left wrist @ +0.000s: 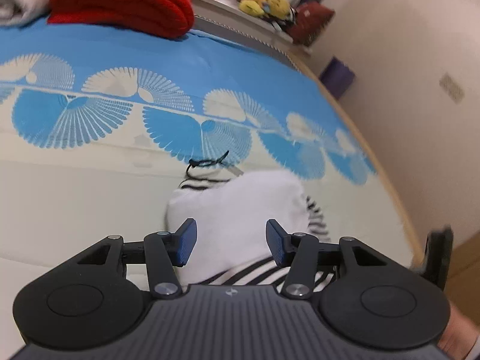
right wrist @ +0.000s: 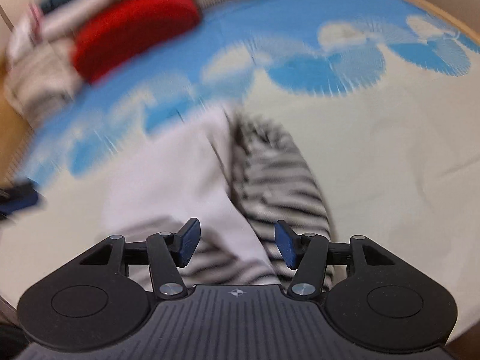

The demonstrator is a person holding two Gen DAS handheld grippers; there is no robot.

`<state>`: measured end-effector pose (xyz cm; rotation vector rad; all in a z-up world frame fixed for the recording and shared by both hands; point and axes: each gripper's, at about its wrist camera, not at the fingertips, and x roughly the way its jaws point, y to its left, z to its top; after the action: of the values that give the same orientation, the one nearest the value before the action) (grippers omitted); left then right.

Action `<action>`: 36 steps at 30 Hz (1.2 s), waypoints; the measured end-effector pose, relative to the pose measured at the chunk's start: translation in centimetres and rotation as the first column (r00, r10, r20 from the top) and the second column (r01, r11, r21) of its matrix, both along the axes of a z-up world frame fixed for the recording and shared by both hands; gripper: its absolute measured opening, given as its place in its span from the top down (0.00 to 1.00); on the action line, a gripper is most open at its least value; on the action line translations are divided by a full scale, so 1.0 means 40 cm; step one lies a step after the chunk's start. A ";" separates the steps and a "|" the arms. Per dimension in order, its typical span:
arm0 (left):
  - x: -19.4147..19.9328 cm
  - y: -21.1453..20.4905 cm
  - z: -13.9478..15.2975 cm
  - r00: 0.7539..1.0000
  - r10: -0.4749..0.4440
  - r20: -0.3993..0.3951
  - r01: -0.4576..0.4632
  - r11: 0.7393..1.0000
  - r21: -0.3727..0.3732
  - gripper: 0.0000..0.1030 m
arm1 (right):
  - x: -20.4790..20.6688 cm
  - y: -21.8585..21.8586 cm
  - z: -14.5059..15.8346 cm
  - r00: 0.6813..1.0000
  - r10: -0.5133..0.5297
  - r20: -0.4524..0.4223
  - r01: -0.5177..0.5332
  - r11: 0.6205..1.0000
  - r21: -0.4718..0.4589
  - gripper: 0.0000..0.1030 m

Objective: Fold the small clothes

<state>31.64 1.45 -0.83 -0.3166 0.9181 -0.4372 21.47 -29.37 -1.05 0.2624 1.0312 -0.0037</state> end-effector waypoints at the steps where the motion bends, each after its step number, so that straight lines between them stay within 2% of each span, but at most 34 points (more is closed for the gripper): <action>1: -0.018 0.011 -0.004 1.000 -0.017 0.003 0.017 1.000 0.021 0.46 | -0.001 0.001 -0.007 1.000 0.004 -0.011 -0.004 1.000 0.007 0.49; 3: -0.028 -0.002 -0.006 0.999 -0.042 -0.001 0.042 0.998 0.046 0.46 | -0.008 -0.004 -0.006 1.000 0.026 -0.003 -0.026 0.999 0.036 0.78; 4: -0.027 -0.008 -0.014 0.998 -0.056 -0.004 0.056 0.997 0.050 0.46 | -0.016 -0.016 0.005 0.999 0.029 0.018 -0.030 0.996 0.078 0.96; 6: -0.025 -0.027 -0.027 0.996 -0.092 -0.018 0.093 0.994 0.052 0.46 | -0.044 -0.056 0.050 0.992 -0.028 0.125 0.007 0.986 0.166 0.96; 7: -0.029 -0.037 -0.030 0.993 -0.112 -0.024 0.113 0.992 0.050 0.46 | -0.070 -0.097 0.079 0.975 -0.091 0.202 0.042 0.971 0.237 0.97; 9: -0.040 -0.072 -0.038 0.981 -0.184 -0.053 0.186 0.982 0.040 0.46 | -0.117 -0.175 0.105 0.943 -0.211 0.258 0.117 0.935 0.336 0.97; 11: -0.049 -0.116 -0.052 0.963 -0.258 -0.075 0.262 0.964 0.044 0.46 | -0.136 -0.214 0.097 0.943 -0.257 0.209 0.195 0.941 0.277 0.97; 13: -0.061 -0.161 -0.068 0.941 -0.328 -0.085 0.333 0.941 0.062 0.46 | -0.140 -0.240 0.074 0.954 -0.265 0.142 0.226 0.944 0.240 0.97; 15: -0.075 -0.211 -0.090 0.917 -0.388 -0.095 0.397 0.913 0.098 0.44 | -0.134 -0.240 0.055 0.971 -0.216 0.100 0.193 0.961 0.199 0.97; 17: -0.080 -0.260 -0.134 0.898 -0.418 -0.138 0.437 0.883 0.173 0.42 | -0.126 -0.225 0.037 0.986 -0.155 0.063 0.145 0.979 0.140 0.97; 20: -0.087 -0.314 -0.223 0.872 -0.431 -0.230 0.487 0.810 0.328 0.42 | -0.101 -0.204 0.008 0.994 -0.109 0.007 0.108 0.990 0.087 0.97; 21: -0.093 -0.327 -0.241 0.866 -0.443 -0.232 0.500 0.786 0.365 0.40 | -0.092 -0.197 -0.008 0.995 -0.100 -0.020 0.101 0.992 0.077 0.97; 23: -0.097 -0.339 -0.245 0.854 -0.469 -0.226 0.520 0.768 0.373 0.34 | -0.076 -0.177 -0.027 0.995 -0.083 -0.058 0.083 0.997 0.008 0.97; 25: -0.093 -0.329 -0.237 0.847 -0.474 -0.239 0.531 0.777 0.339 0.32 | -0.059 -0.161 -0.049 0.994 -0.061 -0.090 0.058 0.997 -0.042 0.97; 26: -0.083 -0.315 -0.228 0.848 -0.468 -0.249 0.527 0.793 0.306 0.32 | -0.052 -0.151 -0.058 0.993 -0.051 -0.110 0.045 0.997 -0.058 0.97; 27: -0.072 -0.298 -0.218 0.857 -0.452 -0.247 0.508 0.819 0.266 0.32 | -0.040 -0.148 -0.067 0.991 -0.044 -0.125 0.035 0.997 -0.072 0.97; 29: -0.029 -0.245 -0.188 0.904 -0.364 -0.223 0.404 0.899 0.171 0.31 | -0.031 -0.139 -0.079 0.988 -0.030 -0.150 0.015 0.995 -0.100 0.97; 30: -0.001 -0.206 -0.179 0.933 -0.291 -0.213 0.319 0.941 0.113 0.30 | -0.027 -0.137 -0.084 0.987 -0.026 -0.158 0.010 0.995 -0.104 0.97; 32: 0.043 -0.151 -0.181 0.970 -0.140 -0.200 0.159 0.984 0.085 0.21 | -0.010 -0.132 -0.096 0.984 -0.023 -0.174 0.003 0.993 -0.114 0.97; 33: 0.067 -0.120 -0.192 0.977 -0.040 -0.211 0.058 0.995 0.079 0.20 | -0.007 -0.130 -0.100 0.983 -0.020 -0.181 -0.002 0.993 -0.121 0.97; 34: 0.088 -0.097 -0.206 0.972 0.029 -0.233 -0.015 0.998 0.063 0.20 | -0.004 -0.128 -0.102 0.983 -0.016 -0.184 -0.008 0.992 -0.126 0.97; 36: 0.128 -0.061 -0.251 0.943 0.104 -0.315 -0.117 0.993 -0.021 0.20 | 0.003 -0.123 -0.103 0.982 -0.009 -0.187 -0.015 0.992 -0.128 0.97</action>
<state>36.76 -1.01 -10.86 -0.4812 1.1966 -0.3052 21.59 -34.30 -5.17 0.1448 1.2138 -0.0935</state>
